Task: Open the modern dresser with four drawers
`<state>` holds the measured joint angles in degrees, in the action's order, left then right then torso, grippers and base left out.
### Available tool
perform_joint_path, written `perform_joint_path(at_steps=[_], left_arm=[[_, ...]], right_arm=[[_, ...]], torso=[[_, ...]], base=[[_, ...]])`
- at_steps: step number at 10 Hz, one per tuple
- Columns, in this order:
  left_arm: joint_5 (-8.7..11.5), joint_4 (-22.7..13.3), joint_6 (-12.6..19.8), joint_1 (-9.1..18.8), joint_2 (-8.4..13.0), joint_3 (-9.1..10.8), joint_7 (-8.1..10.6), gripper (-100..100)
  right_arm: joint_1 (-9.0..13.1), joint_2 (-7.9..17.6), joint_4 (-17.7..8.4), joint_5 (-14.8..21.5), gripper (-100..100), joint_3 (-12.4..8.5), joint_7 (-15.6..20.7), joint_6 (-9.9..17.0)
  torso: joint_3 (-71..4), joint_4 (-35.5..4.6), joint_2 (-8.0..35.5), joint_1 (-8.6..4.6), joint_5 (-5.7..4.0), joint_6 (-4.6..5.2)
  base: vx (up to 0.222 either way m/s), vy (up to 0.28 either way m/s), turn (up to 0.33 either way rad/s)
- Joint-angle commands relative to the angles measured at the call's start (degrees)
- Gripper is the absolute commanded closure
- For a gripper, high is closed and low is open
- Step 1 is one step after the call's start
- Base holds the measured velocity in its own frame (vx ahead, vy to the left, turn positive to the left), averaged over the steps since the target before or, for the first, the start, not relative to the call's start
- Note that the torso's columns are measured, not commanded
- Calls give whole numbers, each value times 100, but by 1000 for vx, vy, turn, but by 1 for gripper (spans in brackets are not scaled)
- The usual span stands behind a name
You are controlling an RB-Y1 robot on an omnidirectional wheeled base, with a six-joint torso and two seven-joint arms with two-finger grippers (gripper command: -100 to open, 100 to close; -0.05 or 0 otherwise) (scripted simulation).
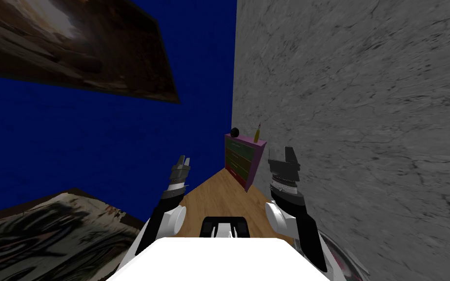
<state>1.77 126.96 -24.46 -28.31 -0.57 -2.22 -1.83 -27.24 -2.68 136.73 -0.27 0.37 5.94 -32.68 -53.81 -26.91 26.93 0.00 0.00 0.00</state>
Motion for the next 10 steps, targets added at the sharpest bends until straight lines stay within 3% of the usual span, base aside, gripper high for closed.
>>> perform_joint_path(at_steps=[1,2,3,4,7,10], left_arm=[[0,0,0,0,0,0,0,0],[0,0,0,0,0,0,0,0],[0,0,0,0,0,0,0,0],[0,-2,0,-1,0,0,0,0],[0,-3,1,-1,0,0,0,0],[0,-3,1,-1,0,0,0,0]], right_arm=[[0,0,0,0,0,0,0,0],[0,0,0,0,0,0,0,0],[14,256,-68,79,-100,1,25,87],[28,434,-136,162,-100,1,52,176],[100,902,-458,568,-100,-2,185,612],[171,1125,-757,958,-100,-8,315,1023]], torso=[[-846,-423,423,0,0,0],[-1691,-846,846,0,0,0],[-2538,-1269,1269,0,0,0],[-2934,-1457,1459,1,0,0],[-3079,-1533,1527,2,1,0],[-3074,-1538,1540,-1,0,1]], base=[[0,0,0],[0,0,0],[17,8,18],[26,14,28],[42,24,44],[52,27,42]])
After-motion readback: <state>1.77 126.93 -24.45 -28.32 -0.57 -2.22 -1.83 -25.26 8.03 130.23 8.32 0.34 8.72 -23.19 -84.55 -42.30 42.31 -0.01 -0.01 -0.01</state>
